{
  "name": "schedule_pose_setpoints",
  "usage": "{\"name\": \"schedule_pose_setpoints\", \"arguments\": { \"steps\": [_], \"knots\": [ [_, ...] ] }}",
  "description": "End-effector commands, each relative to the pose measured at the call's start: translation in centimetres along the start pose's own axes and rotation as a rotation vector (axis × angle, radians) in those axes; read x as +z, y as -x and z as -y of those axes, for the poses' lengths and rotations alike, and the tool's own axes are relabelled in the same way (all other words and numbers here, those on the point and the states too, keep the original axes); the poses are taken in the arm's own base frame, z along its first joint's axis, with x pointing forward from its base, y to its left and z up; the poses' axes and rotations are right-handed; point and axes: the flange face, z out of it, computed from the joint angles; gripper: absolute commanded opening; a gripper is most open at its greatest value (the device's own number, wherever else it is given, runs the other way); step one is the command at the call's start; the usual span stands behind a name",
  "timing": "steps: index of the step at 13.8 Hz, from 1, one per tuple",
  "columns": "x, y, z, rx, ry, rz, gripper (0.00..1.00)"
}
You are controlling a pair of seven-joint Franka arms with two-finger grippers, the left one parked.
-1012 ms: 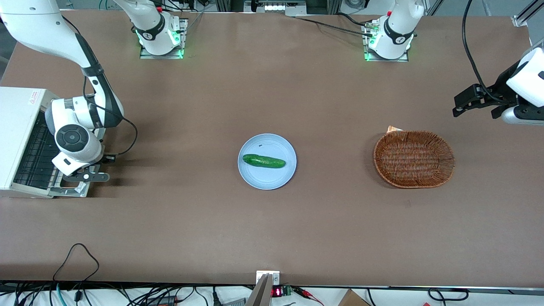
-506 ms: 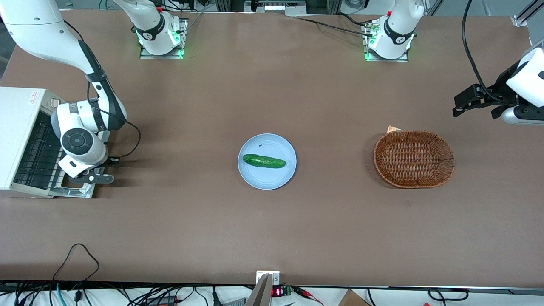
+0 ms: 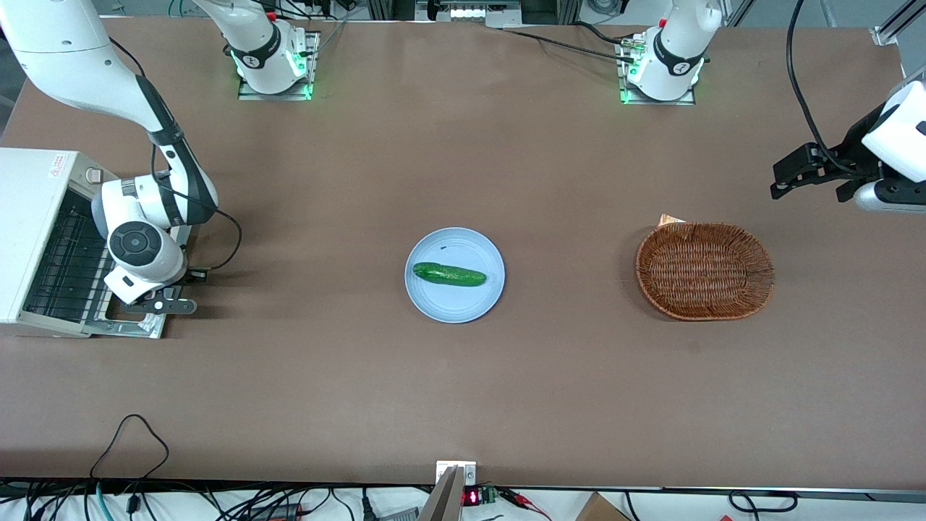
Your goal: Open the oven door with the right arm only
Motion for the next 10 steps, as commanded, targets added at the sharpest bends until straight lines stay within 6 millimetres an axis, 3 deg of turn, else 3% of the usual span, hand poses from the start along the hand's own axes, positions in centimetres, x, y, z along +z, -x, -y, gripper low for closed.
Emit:
{"name": "schedule_pose_setpoints", "arguments": {
  "steps": [1,6,8,10],
  "knots": [
    [0.4,0.5,-1.2,0.038,0.028,0.027,0.0],
    [-2.6,-0.1,3.7,-0.027,-0.014,-0.014,0.0],
    [-4.9,-0.4,5.6,-0.035,-0.049,-0.039,0.0],
    [-7.8,-0.6,5.8,-0.006,-0.073,-0.066,0.0]
  ]
}}
